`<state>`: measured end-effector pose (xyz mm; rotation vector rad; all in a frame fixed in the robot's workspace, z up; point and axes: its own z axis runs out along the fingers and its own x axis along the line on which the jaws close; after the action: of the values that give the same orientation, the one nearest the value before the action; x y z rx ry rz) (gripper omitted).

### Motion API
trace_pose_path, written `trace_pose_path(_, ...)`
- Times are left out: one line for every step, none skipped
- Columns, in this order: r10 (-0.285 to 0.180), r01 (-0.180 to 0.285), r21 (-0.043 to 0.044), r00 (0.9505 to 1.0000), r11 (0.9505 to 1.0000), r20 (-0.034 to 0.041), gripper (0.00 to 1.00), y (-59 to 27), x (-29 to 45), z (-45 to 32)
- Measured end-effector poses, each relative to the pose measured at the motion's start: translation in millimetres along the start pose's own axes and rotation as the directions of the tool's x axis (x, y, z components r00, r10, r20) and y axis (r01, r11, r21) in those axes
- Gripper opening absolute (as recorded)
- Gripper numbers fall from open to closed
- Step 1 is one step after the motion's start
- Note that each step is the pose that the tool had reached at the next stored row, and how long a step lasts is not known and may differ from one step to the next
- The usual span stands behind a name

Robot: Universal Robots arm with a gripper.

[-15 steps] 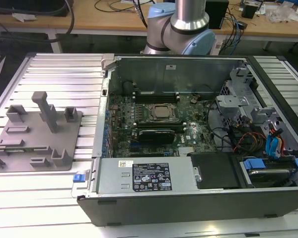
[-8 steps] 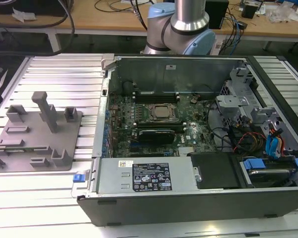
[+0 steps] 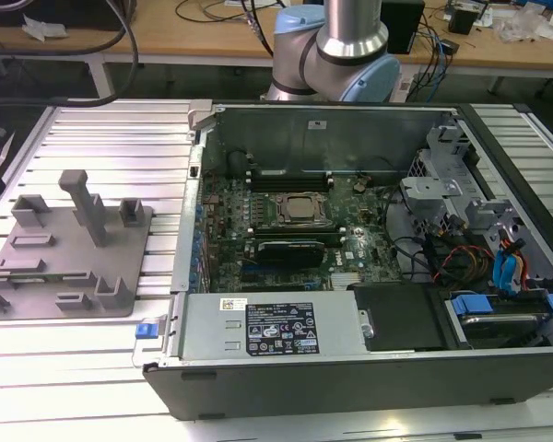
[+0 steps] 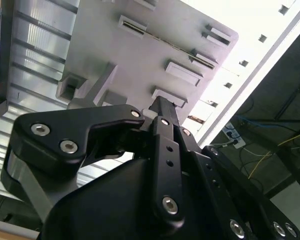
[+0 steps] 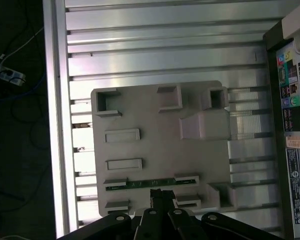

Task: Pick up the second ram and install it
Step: 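Pick up the second ram and move it above second insertion slot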

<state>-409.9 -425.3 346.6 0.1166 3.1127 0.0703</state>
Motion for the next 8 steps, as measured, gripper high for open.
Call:
trace_pose_path(0.0,0.0,-0.0001,1.0,1.0,0.0,0.08,0.0,0.0,0.0)
trace_pose_path(0.0,0.0,-0.0003,1.0,1.0,0.0,0.08,0.0,0.0,0.0)
trace_pose_path(0.0,0.0,-0.0005,1.0,1.0,0.0,0.08,0.0,0.0,0.0)
trace_pose_path(0.0,0.0,-0.0005,1.0,1.0,-0.0001,0.08,0.0,0.0,0.0)
trace_pose_path(0.0,0.0,-0.0006,1.0,1.0,-0.0001,0.08,0.0,0.0,0.0)
trace_pose_path(0.0,0.0,-0.0007,1.0,1.0,-0.0001,0.08,0.0,0.0,0.0)
trace_pose_path(0.0,0.0,-0.0008,1.0,1.0,0.0,0.08,0.0,0.0,0.0)
trace_pose_path(-0.003,0.003,-0.001,1.0,1.0,-0.0002,0.08,0.0,0.0,0.0)
